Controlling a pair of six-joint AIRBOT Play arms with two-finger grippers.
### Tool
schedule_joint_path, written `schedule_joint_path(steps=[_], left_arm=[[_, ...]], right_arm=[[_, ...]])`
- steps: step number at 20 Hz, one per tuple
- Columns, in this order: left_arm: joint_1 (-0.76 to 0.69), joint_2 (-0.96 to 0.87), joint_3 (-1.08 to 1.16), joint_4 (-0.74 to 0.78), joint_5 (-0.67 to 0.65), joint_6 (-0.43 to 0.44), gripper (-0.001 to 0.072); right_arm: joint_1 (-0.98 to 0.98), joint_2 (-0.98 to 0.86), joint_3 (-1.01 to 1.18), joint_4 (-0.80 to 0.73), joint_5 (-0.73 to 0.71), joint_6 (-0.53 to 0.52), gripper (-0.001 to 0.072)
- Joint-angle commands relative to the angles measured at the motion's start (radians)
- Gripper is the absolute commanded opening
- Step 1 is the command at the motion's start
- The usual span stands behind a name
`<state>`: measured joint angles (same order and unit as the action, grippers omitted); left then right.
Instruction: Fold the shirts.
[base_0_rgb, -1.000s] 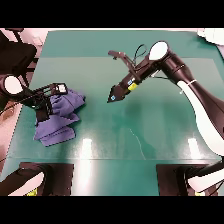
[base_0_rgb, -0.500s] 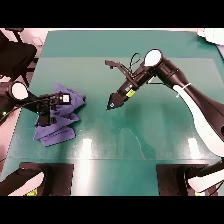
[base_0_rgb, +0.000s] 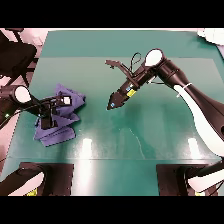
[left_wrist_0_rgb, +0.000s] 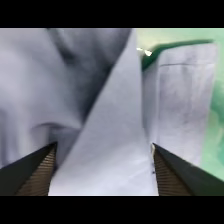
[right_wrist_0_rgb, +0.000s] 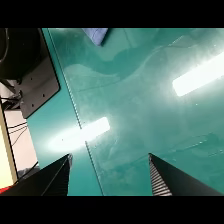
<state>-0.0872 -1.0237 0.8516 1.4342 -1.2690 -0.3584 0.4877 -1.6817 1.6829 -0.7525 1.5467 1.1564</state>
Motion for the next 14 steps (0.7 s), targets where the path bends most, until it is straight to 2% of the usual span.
schedule_joint_path(steps=[1, 2, 3, 5, 6, 12, 13, 14], left_arm=[[0.000, -0.001, -0.069, 0.001, 0.054, 0.000, 0.0687], [0.000, -0.001, -0.086, 0.002, 0.054, 0.000, 0.0687], [0.000, -0.001, -0.094, 0.008, 0.045, 0.000, 0.0642], [0.000, 0.000, -0.092, 0.026, 0.035, 0.000, 0.0106], [0.000, 0.000, -0.087, 0.028, 0.031, 0.000, 0.0031], [0.000, 0.030, 0.026, 0.019, -0.016, -0.002, 0.0024], [0.000, 0.038, 0.061, -0.009, -0.035, -0.008, 0.0023], [0.000, 0.047, 0.093, -0.055, -0.038, -0.008, 0.0024]], right_arm=[[-0.001, 0.001, 0.000, 0.001, -0.002, -0.008, 0.0547], [-0.001, 0.001, 0.000, 0.001, -0.002, -0.008, 0.0547], [-0.001, 0.001, 0.000, 0.001, -0.002, -0.008, 0.0547], [-0.001, 0.001, 0.000, 0.001, -0.002, -0.009, 0.0547], [-0.001, 0.001, 0.000, 0.001, -0.002, -0.008, 0.0547], [-0.001, 0.002, 0.000, 0.000, 0.007, -0.005, 0.0543], [-0.001, 0.005, 0.000, 0.000, 0.007, -0.005, 0.0497], [-0.001, 0.012, 0.000, 0.000, 0.007, -0.005, 0.0413]])
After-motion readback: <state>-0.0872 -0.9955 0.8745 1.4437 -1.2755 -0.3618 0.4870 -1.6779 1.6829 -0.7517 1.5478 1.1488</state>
